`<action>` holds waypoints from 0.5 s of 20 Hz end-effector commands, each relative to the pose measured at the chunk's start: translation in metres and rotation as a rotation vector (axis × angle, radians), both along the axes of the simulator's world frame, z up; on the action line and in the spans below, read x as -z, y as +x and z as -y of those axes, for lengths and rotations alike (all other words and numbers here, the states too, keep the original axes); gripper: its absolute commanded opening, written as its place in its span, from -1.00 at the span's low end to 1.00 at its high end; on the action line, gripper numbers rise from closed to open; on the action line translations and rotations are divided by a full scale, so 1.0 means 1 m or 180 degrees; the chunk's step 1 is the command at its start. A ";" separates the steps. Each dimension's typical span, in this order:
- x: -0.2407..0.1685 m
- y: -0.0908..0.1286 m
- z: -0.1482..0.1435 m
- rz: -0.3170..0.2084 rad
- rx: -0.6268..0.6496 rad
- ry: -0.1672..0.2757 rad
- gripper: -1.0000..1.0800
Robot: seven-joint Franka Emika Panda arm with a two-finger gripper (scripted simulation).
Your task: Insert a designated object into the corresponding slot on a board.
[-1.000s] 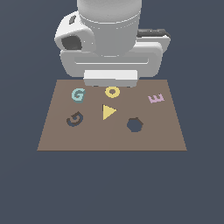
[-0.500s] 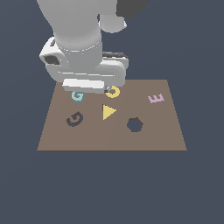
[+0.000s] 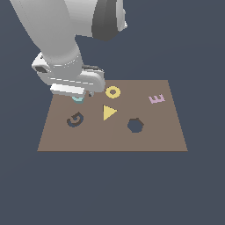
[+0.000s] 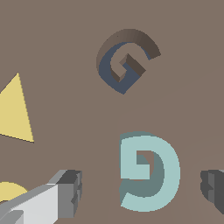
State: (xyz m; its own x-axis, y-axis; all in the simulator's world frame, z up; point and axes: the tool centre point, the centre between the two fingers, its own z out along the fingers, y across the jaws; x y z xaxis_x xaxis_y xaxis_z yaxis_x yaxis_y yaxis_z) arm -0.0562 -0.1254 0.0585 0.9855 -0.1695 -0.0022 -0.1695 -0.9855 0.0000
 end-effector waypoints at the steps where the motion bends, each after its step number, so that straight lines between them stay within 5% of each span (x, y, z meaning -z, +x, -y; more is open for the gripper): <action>1: 0.006 -0.002 0.007 0.0006 0.0020 -0.0003 0.92; 10: 0.016 -0.003 0.009 0.0003 0.0028 -0.0002 0.92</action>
State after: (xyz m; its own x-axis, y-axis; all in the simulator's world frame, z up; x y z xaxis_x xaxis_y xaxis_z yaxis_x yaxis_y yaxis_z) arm -0.0588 -0.1340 0.0462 0.9840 -0.1783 -0.0002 -0.1783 -0.9840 0.0007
